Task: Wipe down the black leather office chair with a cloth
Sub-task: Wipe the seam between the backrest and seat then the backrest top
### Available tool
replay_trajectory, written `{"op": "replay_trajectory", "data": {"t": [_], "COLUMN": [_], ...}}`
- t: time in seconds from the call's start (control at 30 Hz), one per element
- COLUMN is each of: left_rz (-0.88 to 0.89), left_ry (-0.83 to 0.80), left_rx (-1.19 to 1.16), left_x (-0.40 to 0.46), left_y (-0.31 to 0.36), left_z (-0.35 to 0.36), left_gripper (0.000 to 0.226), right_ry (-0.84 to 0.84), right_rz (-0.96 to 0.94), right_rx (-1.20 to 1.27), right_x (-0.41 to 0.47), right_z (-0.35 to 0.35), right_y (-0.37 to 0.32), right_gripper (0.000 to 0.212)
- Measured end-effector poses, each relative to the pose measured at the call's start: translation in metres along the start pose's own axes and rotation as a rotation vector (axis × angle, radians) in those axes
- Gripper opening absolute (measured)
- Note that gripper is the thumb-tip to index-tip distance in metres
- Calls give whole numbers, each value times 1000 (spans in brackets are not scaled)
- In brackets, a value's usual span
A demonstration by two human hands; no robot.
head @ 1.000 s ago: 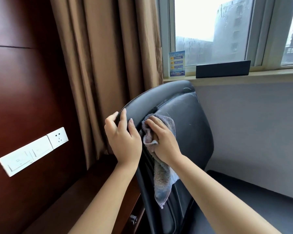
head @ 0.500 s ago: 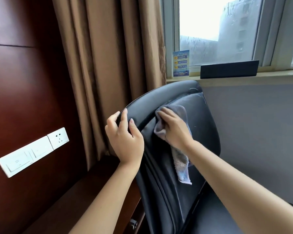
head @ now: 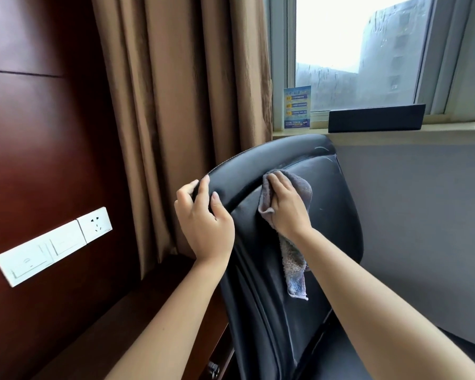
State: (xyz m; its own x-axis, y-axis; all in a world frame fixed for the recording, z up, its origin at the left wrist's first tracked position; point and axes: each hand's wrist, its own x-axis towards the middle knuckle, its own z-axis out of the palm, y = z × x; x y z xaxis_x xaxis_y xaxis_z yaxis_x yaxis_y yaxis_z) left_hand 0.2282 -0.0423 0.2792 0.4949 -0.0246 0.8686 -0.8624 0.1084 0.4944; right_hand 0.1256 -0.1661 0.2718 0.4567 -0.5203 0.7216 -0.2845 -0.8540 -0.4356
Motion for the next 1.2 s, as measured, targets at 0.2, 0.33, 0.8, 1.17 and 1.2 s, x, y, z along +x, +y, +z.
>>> {"op": "replay_trajectory", "data": {"t": [0.2, 0.33, 0.8, 1.17, 1.2], "left_rz": [-6, -24, -39, -74, -77], "left_ry": [9, 18, 41, 25, 17], "left_rx": [37, 38, -10, -39, -52], "left_x": [-2, -1, -2, -3, -3], "left_y": [-1, 2, -3, -2, -2], "left_z": [2, 2, 7, 0, -1], "left_gripper": [40, 40, 37, 39, 40], "right_ry": [135, 117, 44, 173, 165], "right_rz": [-82, -274, 117, -193, -219], "right_rx": [73, 133, -22, 204, 213], "right_x": [-15, -47, 26, -26, -32], "right_z": [4, 12, -8, 17, 18], "right_y": [-34, -64, 13, -46, -52], "right_gripper": [32, 17, 40, 33, 32]}}
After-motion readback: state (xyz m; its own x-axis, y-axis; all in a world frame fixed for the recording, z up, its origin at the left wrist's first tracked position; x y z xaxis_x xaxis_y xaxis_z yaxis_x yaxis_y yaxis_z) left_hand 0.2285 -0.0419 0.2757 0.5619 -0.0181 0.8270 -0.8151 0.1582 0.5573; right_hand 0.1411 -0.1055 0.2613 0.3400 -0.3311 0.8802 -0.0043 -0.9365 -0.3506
